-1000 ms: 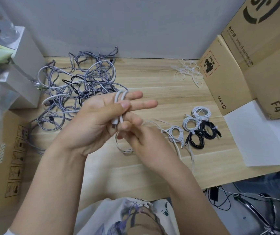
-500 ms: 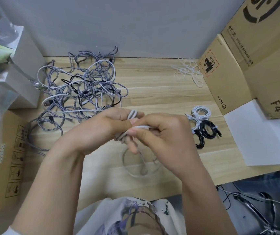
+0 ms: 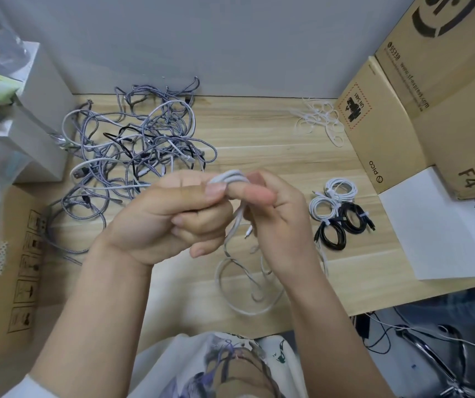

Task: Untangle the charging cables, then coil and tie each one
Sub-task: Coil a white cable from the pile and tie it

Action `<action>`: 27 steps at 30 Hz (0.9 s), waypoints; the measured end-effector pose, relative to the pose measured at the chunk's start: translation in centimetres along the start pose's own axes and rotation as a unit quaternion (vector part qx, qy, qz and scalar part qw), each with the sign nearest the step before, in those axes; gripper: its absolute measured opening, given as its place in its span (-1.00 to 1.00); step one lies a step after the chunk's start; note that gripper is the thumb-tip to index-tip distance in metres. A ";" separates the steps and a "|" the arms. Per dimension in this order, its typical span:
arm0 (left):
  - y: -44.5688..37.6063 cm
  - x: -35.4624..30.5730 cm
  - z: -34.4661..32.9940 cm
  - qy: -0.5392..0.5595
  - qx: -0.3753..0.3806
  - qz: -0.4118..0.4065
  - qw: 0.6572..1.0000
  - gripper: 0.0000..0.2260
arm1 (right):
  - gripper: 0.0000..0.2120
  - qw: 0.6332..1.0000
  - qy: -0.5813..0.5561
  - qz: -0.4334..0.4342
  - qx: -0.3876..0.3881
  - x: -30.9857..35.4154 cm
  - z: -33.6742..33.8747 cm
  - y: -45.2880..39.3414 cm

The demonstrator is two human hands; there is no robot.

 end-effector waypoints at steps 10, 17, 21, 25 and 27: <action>-0.3 -2.6 3.8 -0.100 -0.328 -0.141 0.929 -0.66 | -0.74 0.969 0.174 -0.099 0.141 -1.9 -3.4 1.4; 1.0 -2.0 5.7 -0.347 -0.442 -0.060 0.825 -0.66 | -0.77 0.974 0.185 -0.048 0.120 -0.3 -2.5 1.6; 1.0 -2.0 5.3 -0.431 -0.442 -0.038 0.786 -0.75 | -0.72 0.980 0.176 -0.004 0.089 0.7 -1.9 1.4; 1.0 -1.6 5.0 -0.444 -0.418 0.001 0.793 -0.88 | -0.85 0.997 0.075 -0.022 0.024 1.3 0.3 1.0; 0.7 -1.0 4.4 -0.455 -0.361 0.031 0.813 -0.69 | -0.85 0.999 0.033 -0.010 -0.013 2.0 1.7 0.7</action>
Point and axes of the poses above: each hand's wrist, its own y-axis away from the middle knuckle, its own z-axis out of the back of the hand, x = y × z, the point moved 9 cm from there along -y, towards the middle knuckle, and after that the axes turned 4 degrees about -y, right-handed, at the moved point
